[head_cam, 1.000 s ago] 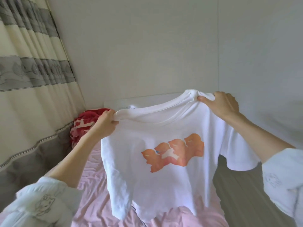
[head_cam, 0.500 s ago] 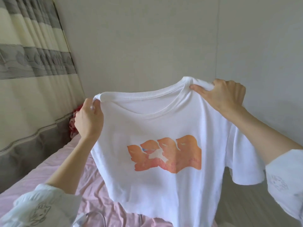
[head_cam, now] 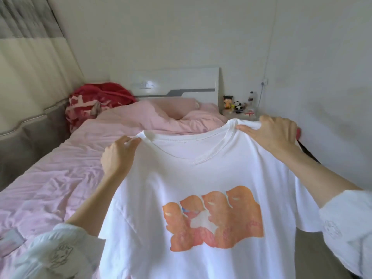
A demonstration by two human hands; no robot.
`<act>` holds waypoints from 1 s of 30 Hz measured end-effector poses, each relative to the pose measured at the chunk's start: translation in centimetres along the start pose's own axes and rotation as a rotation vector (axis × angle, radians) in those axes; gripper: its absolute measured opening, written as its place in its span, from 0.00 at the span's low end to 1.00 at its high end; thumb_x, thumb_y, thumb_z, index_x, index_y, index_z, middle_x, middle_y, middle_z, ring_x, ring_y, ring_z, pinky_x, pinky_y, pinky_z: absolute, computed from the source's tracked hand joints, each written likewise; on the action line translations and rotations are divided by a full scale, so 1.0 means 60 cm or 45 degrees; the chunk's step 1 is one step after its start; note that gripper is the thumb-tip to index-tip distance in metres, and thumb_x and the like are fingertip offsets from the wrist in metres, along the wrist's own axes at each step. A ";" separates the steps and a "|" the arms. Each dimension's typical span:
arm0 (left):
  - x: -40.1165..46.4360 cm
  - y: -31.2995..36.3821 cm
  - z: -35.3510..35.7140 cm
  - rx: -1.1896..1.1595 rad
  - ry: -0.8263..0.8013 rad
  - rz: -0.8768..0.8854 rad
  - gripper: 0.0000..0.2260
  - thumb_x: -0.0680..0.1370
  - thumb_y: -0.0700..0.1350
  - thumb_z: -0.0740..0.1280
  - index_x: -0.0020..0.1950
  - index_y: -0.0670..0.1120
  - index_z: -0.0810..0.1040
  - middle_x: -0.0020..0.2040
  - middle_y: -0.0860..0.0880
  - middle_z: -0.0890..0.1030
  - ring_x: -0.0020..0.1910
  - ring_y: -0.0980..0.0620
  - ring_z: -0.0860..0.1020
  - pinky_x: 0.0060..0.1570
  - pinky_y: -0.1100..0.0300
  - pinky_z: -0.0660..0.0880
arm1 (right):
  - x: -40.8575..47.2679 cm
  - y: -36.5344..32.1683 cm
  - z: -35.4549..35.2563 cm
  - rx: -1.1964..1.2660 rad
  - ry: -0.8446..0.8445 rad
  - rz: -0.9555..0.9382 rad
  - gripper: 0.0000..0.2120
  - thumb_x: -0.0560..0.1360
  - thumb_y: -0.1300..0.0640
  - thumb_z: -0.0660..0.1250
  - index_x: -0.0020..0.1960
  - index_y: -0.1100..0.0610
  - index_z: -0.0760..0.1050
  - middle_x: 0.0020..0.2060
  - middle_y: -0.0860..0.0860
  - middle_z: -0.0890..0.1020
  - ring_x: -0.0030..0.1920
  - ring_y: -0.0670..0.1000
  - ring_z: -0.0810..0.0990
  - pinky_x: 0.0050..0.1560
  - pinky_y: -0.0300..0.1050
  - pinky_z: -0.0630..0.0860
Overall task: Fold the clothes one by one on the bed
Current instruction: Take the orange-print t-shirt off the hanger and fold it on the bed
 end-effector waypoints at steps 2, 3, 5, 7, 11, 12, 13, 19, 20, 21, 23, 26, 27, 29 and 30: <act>0.023 -0.046 0.076 0.005 -0.117 -0.059 0.15 0.76 0.58 0.62 0.50 0.49 0.80 0.49 0.40 0.81 0.52 0.38 0.76 0.45 0.52 0.68 | -0.002 0.004 0.085 0.006 -0.055 0.023 0.43 0.60 0.19 0.43 0.29 0.60 0.68 0.26 0.61 0.78 0.25 0.54 0.69 0.29 0.37 0.51; 0.040 -0.075 0.125 0.011 -0.196 -0.105 0.15 0.76 0.58 0.62 0.50 0.48 0.80 0.50 0.40 0.81 0.53 0.38 0.76 0.46 0.52 0.69 | 0.003 0.003 0.146 -0.026 -0.122 0.041 0.42 0.61 0.20 0.44 0.30 0.60 0.68 0.27 0.62 0.78 0.27 0.55 0.71 0.29 0.37 0.53; 0.072 -0.113 0.198 0.035 -0.280 -0.139 0.15 0.76 0.58 0.63 0.50 0.48 0.80 0.50 0.40 0.82 0.54 0.39 0.77 0.47 0.51 0.71 | 0.015 0.004 0.240 -0.086 -0.260 0.091 0.38 0.66 0.25 0.53 0.37 0.63 0.73 0.36 0.64 0.81 0.38 0.61 0.79 0.32 0.43 0.63; 0.108 -0.154 0.282 0.032 -0.379 -0.194 0.15 0.76 0.57 0.63 0.51 0.47 0.80 0.49 0.42 0.82 0.53 0.40 0.77 0.47 0.52 0.72 | 0.031 0.002 0.345 -0.082 -0.322 0.122 0.42 0.67 0.25 0.53 0.42 0.67 0.74 0.41 0.66 0.81 0.45 0.64 0.79 0.40 0.50 0.69; 0.157 -0.204 0.395 -0.023 -0.455 -0.215 0.10 0.77 0.46 0.63 0.54 0.45 0.80 0.51 0.41 0.82 0.54 0.41 0.78 0.50 0.53 0.73 | 0.026 -0.003 0.482 -0.103 -0.496 0.179 0.37 0.71 0.31 0.58 0.55 0.66 0.73 0.55 0.64 0.78 0.59 0.63 0.73 0.58 0.56 0.66; 0.162 -0.234 0.437 -0.009 -0.513 -0.275 0.10 0.77 0.42 0.63 0.56 0.44 0.80 0.52 0.40 0.82 0.54 0.41 0.78 0.51 0.54 0.72 | 0.012 -0.008 0.535 -0.079 -0.598 0.218 0.33 0.72 0.35 0.62 0.58 0.65 0.72 0.57 0.63 0.77 0.61 0.62 0.71 0.59 0.57 0.66; 0.159 -0.257 0.464 -0.017 -0.552 -0.327 0.11 0.77 0.40 0.62 0.57 0.44 0.79 0.52 0.40 0.82 0.54 0.41 0.78 0.50 0.55 0.72 | 0.001 -0.014 0.565 -0.060 -0.644 0.231 0.31 0.73 0.38 0.64 0.60 0.64 0.71 0.58 0.63 0.76 0.62 0.61 0.70 0.60 0.56 0.67; 0.039 -0.392 0.544 0.027 -0.870 -0.569 0.12 0.77 0.39 0.62 0.59 0.43 0.77 0.52 0.41 0.81 0.54 0.40 0.78 0.54 0.53 0.73 | -0.146 -0.037 0.692 -0.010 -1.056 0.176 0.26 0.76 0.44 0.63 0.66 0.59 0.68 0.62 0.57 0.73 0.65 0.59 0.68 0.59 0.55 0.67; 0.027 -0.401 0.546 0.027 -0.881 -0.586 0.12 0.77 0.39 0.62 0.59 0.43 0.77 0.53 0.41 0.81 0.54 0.41 0.78 0.54 0.54 0.72 | -0.161 -0.042 0.699 0.010 -1.108 0.182 0.26 0.76 0.44 0.62 0.67 0.58 0.66 0.64 0.56 0.72 0.66 0.58 0.67 0.59 0.55 0.66; 0.011 -0.411 0.547 0.026 -0.896 -0.616 0.12 0.77 0.38 0.61 0.59 0.42 0.78 0.53 0.41 0.81 0.54 0.41 0.78 0.54 0.55 0.72 | -0.183 -0.047 0.707 0.034 -1.170 0.195 0.26 0.77 0.44 0.61 0.68 0.58 0.65 0.65 0.55 0.71 0.67 0.57 0.65 0.60 0.55 0.65; -0.008 -0.421 0.549 0.006 -0.884 -0.643 0.12 0.77 0.36 0.60 0.57 0.41 0.79 0.53 0.40 0.81 0.54 0.40 0.78 0.54 0.54 0.72 | -0.215 -0.058 0.716 0.086 -1.243 0.238 0.25 0.77 0.46 0.60 0.70 0.56 0.64 0.67 0.54 0.69 0.69 0.56 0.64 0.63 0.55 0.63; -0.051 -0.432 0.543 -0.019 -0.937 -0.721 0.12 0.78 0.37 0.59 0.57 0.41 0.78 0.51 0.41 0.80 0.51 0.41 0.78 0.48 0.56 0.72 | -0.267 -0.073 0.718 0.164 -1.312 0.302 0.22 0.77 0.48 0.60 0.68 0.57 0.66 0.65 0.55 0.71 0.67 0.56 0.66 0.62 0.53 0.64; -0.068 -0.433 0.539 -0.033 -0.962 -0.738 0.12 0.78 0.37 0.59 0.57 0.42 0.78 0.51 0.42 0.80 0.50 0.41 0.78 0.47 0.56 0.72 | -0.284 -0.075 0.719 0.180 -1.324 0.314 0.22 0.76 0.47 0.61 0.66 0.57 0.67 0.63 0.56 0.72 0.65 0.58 0.68 0.61 0.53 0.66; -0.116 -0.440 0.525 -0.035 -0.985 -0.769 0.12 0.78 0.37 0.59 0.57 0.42 0.78 0.53 0.41 0.80 0.53 0.39 0.78 0.50 0.53 0.74 | -0.331 -0.080 0.707 0.242 -1.370 0.340 0.22 0.76 0.47 0.61 0.66 0.57 0.67 0.60 0.58 0.75 0.62 0.60 0.72 0.57 0.54 0.72; -0.145 -0.444 0.516 -0.032 -0.995 -0.786 0.12 0.77 0.36 0.59 0.57 0.43 0.79 0.54 0.40 0.80 0.54 0.39 0.78 0.51 0.52 0.74 | -0.360 -0.079 0.696 0.267 -1.402 0.352 0.22 0.77 0.48 0.61 0.67 0.56 0.66 0.58 0.59 0.75 0.61 0.60 0.73 0.56 0.55 0.72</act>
Point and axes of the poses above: each hand's wrist, its own x-axis towards the middle knuckle, its own z-axis out of the palm, y = z × x, the point moved 3 cm from there along x, towards the middle knuckle
